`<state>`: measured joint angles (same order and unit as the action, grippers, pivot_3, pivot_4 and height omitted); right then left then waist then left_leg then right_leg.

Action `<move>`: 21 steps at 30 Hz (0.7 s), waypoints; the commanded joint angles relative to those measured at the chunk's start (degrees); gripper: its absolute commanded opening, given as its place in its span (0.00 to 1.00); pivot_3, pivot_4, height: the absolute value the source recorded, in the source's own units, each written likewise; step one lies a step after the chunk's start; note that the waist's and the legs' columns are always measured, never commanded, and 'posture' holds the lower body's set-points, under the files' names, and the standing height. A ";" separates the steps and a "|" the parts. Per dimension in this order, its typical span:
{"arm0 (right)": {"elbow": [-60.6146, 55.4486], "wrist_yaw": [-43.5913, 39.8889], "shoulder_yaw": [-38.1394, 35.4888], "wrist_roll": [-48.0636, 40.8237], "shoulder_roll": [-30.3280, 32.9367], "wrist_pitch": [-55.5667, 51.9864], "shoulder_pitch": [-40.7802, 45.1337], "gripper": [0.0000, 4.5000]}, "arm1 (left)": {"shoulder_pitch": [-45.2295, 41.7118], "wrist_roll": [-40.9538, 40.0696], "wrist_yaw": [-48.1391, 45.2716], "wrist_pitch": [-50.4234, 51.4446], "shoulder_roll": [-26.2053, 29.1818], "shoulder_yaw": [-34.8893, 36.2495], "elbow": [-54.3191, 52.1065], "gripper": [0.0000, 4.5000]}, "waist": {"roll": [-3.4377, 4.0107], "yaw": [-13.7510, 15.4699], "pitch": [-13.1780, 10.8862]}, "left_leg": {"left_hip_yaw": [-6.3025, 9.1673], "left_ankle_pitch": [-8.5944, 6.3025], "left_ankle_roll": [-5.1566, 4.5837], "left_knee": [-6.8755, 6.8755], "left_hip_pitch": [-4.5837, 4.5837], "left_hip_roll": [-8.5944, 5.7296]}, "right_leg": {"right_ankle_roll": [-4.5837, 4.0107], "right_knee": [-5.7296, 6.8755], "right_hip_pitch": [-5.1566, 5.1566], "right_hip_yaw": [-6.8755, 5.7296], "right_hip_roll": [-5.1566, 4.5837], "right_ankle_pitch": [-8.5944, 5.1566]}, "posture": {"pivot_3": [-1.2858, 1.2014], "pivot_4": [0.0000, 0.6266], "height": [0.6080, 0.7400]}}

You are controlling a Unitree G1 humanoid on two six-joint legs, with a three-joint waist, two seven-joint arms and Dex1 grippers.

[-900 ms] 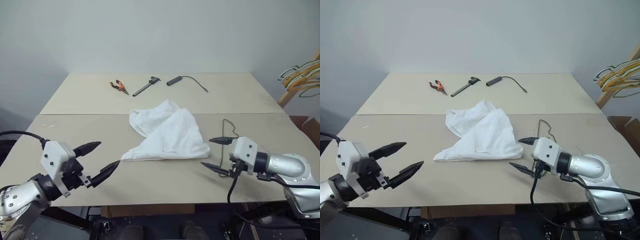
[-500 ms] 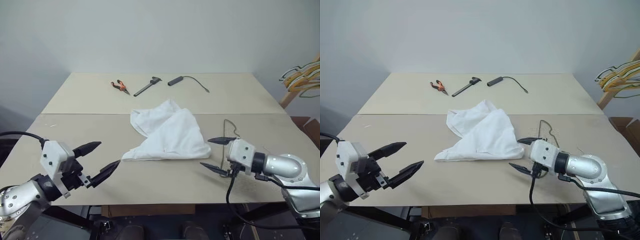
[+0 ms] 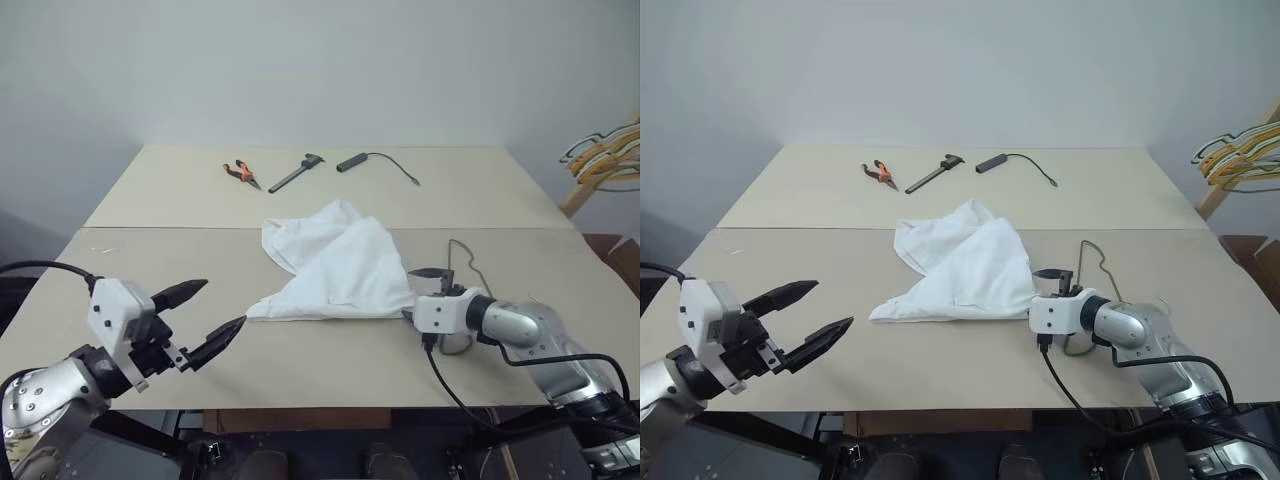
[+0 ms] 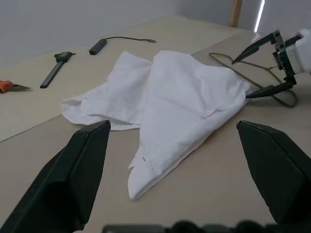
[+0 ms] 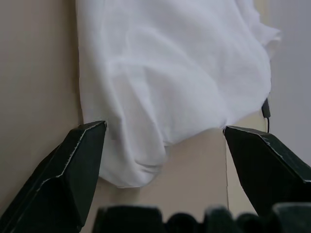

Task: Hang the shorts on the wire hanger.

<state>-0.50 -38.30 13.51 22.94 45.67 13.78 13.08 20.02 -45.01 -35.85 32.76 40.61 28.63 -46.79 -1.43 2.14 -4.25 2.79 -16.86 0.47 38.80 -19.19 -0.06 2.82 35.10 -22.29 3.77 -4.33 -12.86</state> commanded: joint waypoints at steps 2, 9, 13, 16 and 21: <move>-0.33 -0.10 -0.79 1.14 2.59 3.20 -0.67 1.00 | -0.54 -0.07 -0.10 -0.96 0.72 0.97 -0.97 1.00 | 0.01 0.03 0.00 | 0.01 0.00 0.00 -0.01 -0.01 0.00 | 0.07 0.00 -0.01 0.00 0.00 0.04 | 0.57 0.03 1.00; 5.77 6.58 1.64 9.23 -0.65 2.00 2.37 1.00 | -0.92 0.08 0.19 -0.98 0.73 0.34 -1.21 1.00 | -0.11 -0.43 0.20 | -0.01 0.00 0.00 -0.01 0.14 0.02 | -0.04 0.06 0.10 0.02 0.03 0.00 | 0.57 0.02 1.00; 7.60 7.11 1.66 9.25 -1.85 2.53 3.57 0.78 | -1.52 0.07 0.09 -0.96 0.92 0.26 -0.89 1.00 | -0.13 -0.59 0.26 | 0.00 0.03 0.04 0.03 0.17 0.00 | -0.09 0.08 0.14 0.04 0.02 0.00 | 0.57 0.02 1.00; 7.39 7.33 1.00 8.33 -3.06 1.83 3.54 0.56 | -1.75 0.43 0.05 -0.95 0.89 -0.12 -0.73 1.00 | -0.13 -0.62 0.26 | 0.01 0.03 0.04 0.01 0.12 0.00 | -0.01 0.06 0.09 0.04 0.01 0.03 | 0.57 0.02 1.00; 5.44 8.27 -0.74 7.96 -4.15 -0.10 2.58 0.17 | -2.39 2.87 1.38 0.37 1.88 -2.29 -0.51 1.00 | -0.13 -0.83 0.26 | 0.02 0.02 0.03 -0.02 0.08 0.00 | 0.06 0.05 0.05 0.04 0.02 0.08 | 0.57 0.03 1.00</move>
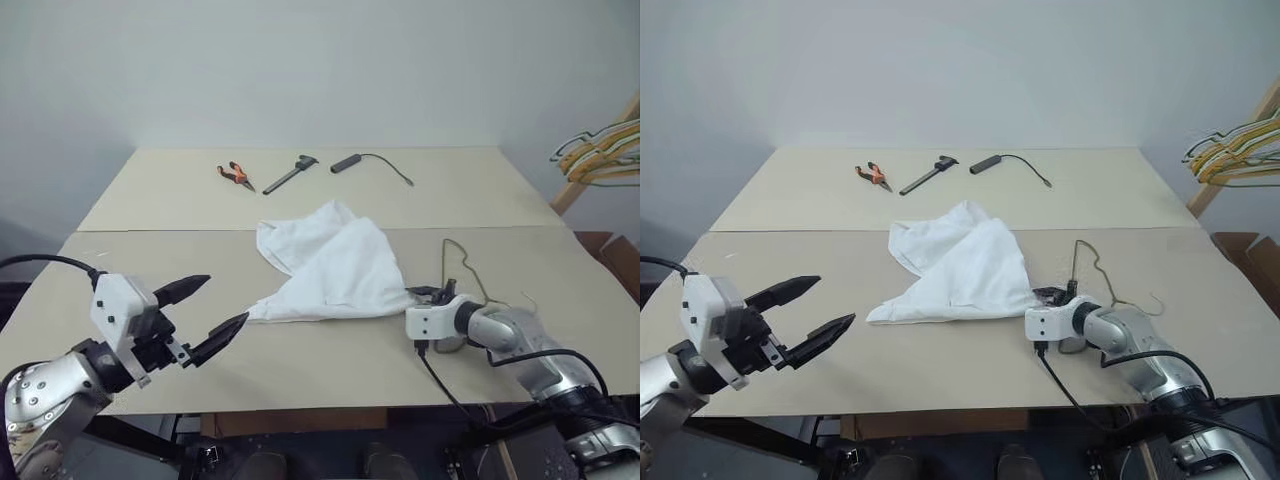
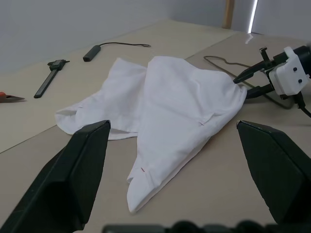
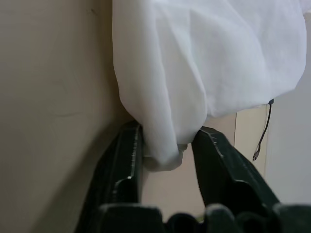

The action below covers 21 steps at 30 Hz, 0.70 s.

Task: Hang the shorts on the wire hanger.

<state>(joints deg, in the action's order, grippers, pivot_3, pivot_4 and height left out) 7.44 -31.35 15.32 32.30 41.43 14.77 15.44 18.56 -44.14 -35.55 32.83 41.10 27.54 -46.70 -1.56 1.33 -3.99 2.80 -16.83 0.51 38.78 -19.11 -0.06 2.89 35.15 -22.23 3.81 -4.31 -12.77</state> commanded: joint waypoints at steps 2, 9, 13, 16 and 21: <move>-4.32 0.93 -3.37 -2.13 0.32 -1.55 -0.35 0.02 | -1.53 7.94 1.88 0.75 4.19 -5.04 0.58 1.00 | 0.00 0.05 0.00 | 0.00 0.00 0.00 0.00 0.02 0.00 | -0.02 0.02 0.02 0.00 0.00 -0.01 | 0.57 0.04 1.00; -9.50 -0.53 -3.84 -3.53 0.36 -2.77 -0.76 0.00 | -10.80 40.66 1.21 -15.71 11.69 -31.03 15.91 1.00 | 0.09 0.00 -0.03 | -0.01 0.00 0.00 -0.03 0.02 -0.02 | -0.15 -0.04 0.01 0.00 0.02 -0.09 | 0.56 0.04 1.00; -11.12 -1.14 -4.06 -3.65 0.18 -3.05 -1.00 0.00 | -21.38 51.72 2.63 -18.54 7.10 -41.43 27.58 1.00 | 0.09 0.17 -0.01 | 0.01 0.00 0.00 -0.02 -0.07 -0.03 | 0.07 -0.05 -0.04 -0.03 0.01 0.05 | 0.55 0.01 1.00; -11.87 -1.31 -4.72 -3.83 0.51 -3.25 -1.15 0.00 | -25.50 54.14 2.34 -19.70 4.84 -42.86 32.59 0.87 | 0.10 -0.29 0.03 | 0.01 0.00 0.00 -0.03 -0.11 -0.02 | 0.06 -0.02 -0.11 -0.03 0.02 0.07 | 0.55 0.00 1.00; -12.97 -1.15 -6.04 -3.87 1.49 -3.52 -2.39 0.00 | -27.39 53.68 0.40 -22.10 4.40 -40.59 34.84 0.52 | 0.11 -0.79 0.03 | 0.00 0.00 -0.01 -0.03 -0.12 -0.02 | 0.08 -0.02 -0.12 -0.02 0.00 0.06 | 0.54 0.00 1.00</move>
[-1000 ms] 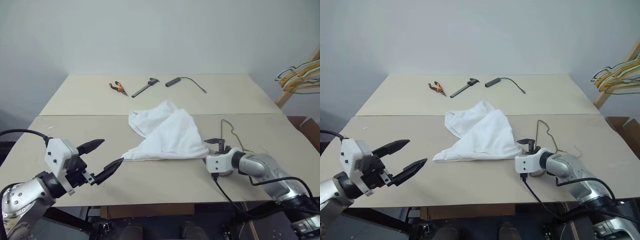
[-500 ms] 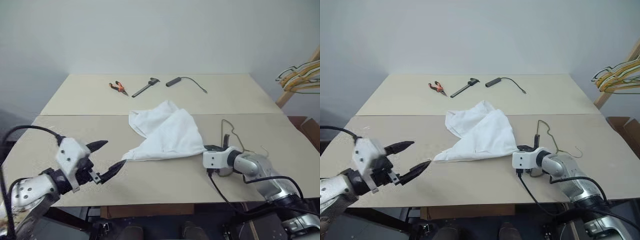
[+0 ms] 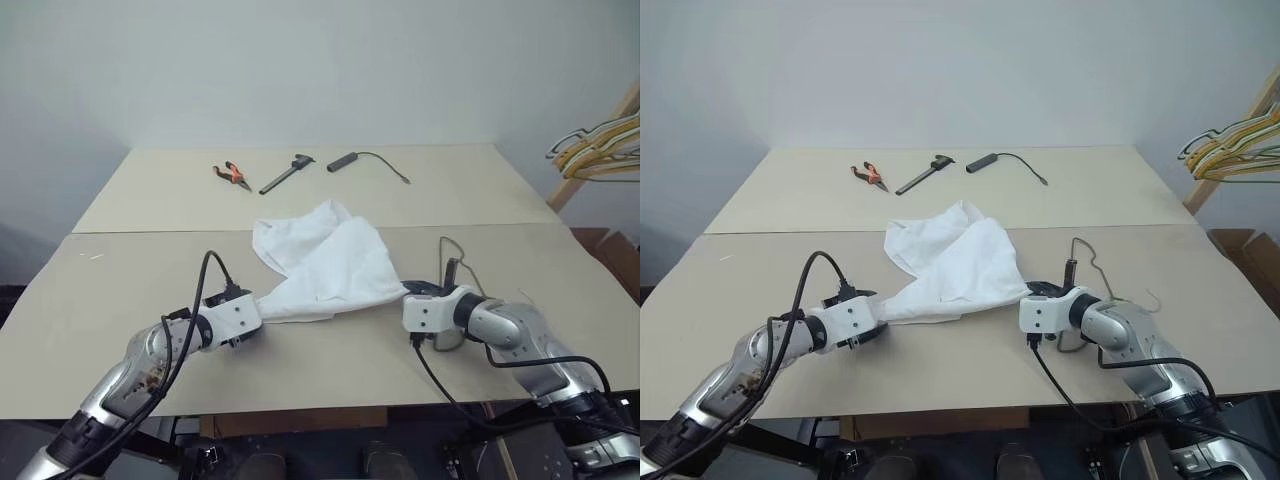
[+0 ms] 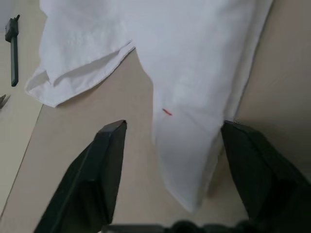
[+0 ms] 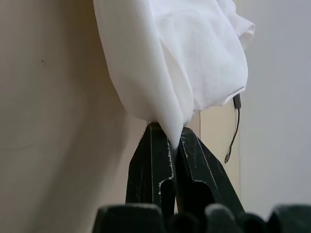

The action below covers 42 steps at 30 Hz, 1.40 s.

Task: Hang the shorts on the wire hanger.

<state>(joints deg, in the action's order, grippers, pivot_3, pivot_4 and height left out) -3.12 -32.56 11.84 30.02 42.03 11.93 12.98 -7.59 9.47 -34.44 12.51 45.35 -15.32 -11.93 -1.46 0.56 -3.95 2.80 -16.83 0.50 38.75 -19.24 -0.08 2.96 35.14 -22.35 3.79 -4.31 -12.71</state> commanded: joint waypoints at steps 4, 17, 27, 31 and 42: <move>-3.28 -0.09 -3.07 -1.59 0.99 -0.79 -0.84 0.00 | -1.82 -0.49 -1.71 -2.70 -0.16 3.69 0.86 0.21 | 0.00 -0.04 0.00 | -0.01 0.00 0.00 0.01 0.01 0.00 | 0.00 0.03 0.00 0.00 0.00 0.00 | 0.53 0.00 1.00; -2.00 -10.29 -3.45 -13.89 4.49 1.53 7.25 0.00 | -16.93 -3.70 -5.53 -6.68 -0.43 9.14 14.49 0.01 | 0.00 -0.11 0.00 | -0.01 0.00 -0.01 0.11 0.09 0.01 | 0.02 0.06 0.11 -0.01 0.02 0.01 | 0.53 0.00 1.00; 55.05 38.23 0.79 2.55 -13.83 1.43 65.91 0.00 | -82.08 12.81 46.28 -19.77 -9.98 6.54 79.11 0.01 | -0.17 -2.38 0.06 | 0.04 0.73 0.28 -0.24 -0.52 -0.14 | 0.00 -0.01 -0.86 0.03 -0.06 0.92 | 0.53 0.00 1.00; 61.97 52.21 0.35 2.15 -13.00 10.77 70.47 0.00 | -89.62 16.00 56.56 -29.84 -7.85 5.13 83.21 0.01 | -0.23 -2.83 0.70 | -0.09 1.17 1.29 -1.02 -2.00 -0.29 | -0.02 0.80 -3.26 0.05 -0.36 0.91 | 0.53 0.00 1.00; 59.59 31.12 12.98 4.36 -0.69 41.83 48.55 0.00 | -49.17 -7.60 11.56 -52.09 -4.50 8.07 53.58 0.01 | -0.19 -5.01 0.86 | -0.71 1.07 0.68 -0.46 -2.51 -1.17 | 0.74 -0.13 -3.01 -0.05 -1.34 1.05 | 0.51 0.00 1.00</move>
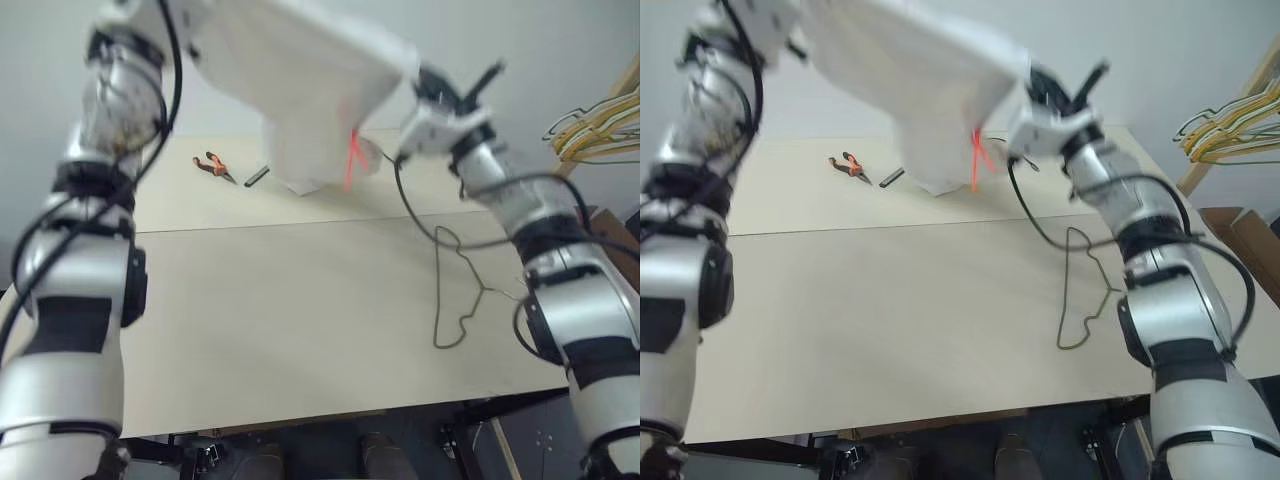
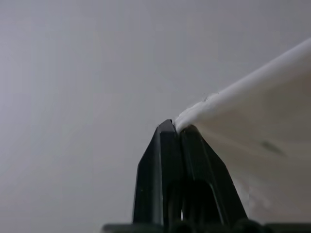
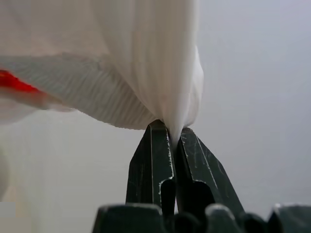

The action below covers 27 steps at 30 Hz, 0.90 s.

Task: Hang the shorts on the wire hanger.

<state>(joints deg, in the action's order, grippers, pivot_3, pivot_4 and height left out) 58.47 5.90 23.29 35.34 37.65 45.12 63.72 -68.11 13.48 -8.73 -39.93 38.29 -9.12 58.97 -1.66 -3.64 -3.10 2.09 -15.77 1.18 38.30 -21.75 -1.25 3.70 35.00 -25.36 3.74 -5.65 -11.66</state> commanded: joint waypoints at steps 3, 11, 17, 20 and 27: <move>-3.59 -17.67 2.47 -5.86 4.82 13.92 -7.51 0.00 | 33.66 -25.05 -26.51 12.94 9.32 3.14 -45.10 0.01 | 0.00 -3.77 0.00 | -0.02 -0.02 -0.04 0.18 0.14 0.17 | -0.01 0.14 0.08 0.17 0.12 0.01 | 0.51 0.00 1.00; -12.37 -32.47 2.12 -14.19 3.08 15.60 -17.77 0.00 | 71.44 -40.49 -47.83 36.05 30.20 19.72 -77.31 0.01 | 0.05 -7.51 -0.09 | 0.42 -0.68 -1.17 0.48 1.86 0.27 | -0.04 0.59 1.73 0.49 0.30 -0.04 | 0.52 0.00 1.00; -22.86 -33.48 1.63 -13.45 -0.82 10.55 -23.68 0.00 | 91.43 -37.47 -66.56 43.55 35.38 35.58 -83.71 0.01 | 0.18 -5.64 -0.28 | 0.43 -0.74 -1.26 0.36 4.40 0.60 | -0.24 0.27 4.56 0.35 0.58 -0.86 | 0.52 0.00 1.00; -27.97 -35.75 2.68 -11.95 -0.14 10.08 -27.38 0.00 | 95.19 -34.70 -69.40 45.22 34.60 38.47 -85.65 0.01 | 0.13 -3.78 -0.23 | 0.43 -0.75 -1.25 0.36 4.67 0.73 | -0.31 0.29 4.54 0.25 0.69 -0.91 | 0.52 0.00 1.00; -36.74 -44.02 4.68 -8.17 6.30 6.82 -34.74 0.00 | 100.23 -31.15 -71.46 48.41 31.40 36.64 -93.99 0.01 | 0.08 -1.31 -0.17 | -0.25 -0.99 -1.27 0.37 4.04 0.83 | -0.61 0.31 3.84 0.27 0.72 -0.75 | 0.51 0.00 1.00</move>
<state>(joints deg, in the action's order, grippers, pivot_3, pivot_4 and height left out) 23.76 -36.41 29.19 27.92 42.20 53.97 29.03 31.90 -18.33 -79.95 7.81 69.85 27.72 -32.96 -1.58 -4.95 -3.27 1.78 -16.79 -0.09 38.66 -17.82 -0.41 3.10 35.32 -21.64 4.04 -4.93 -12.42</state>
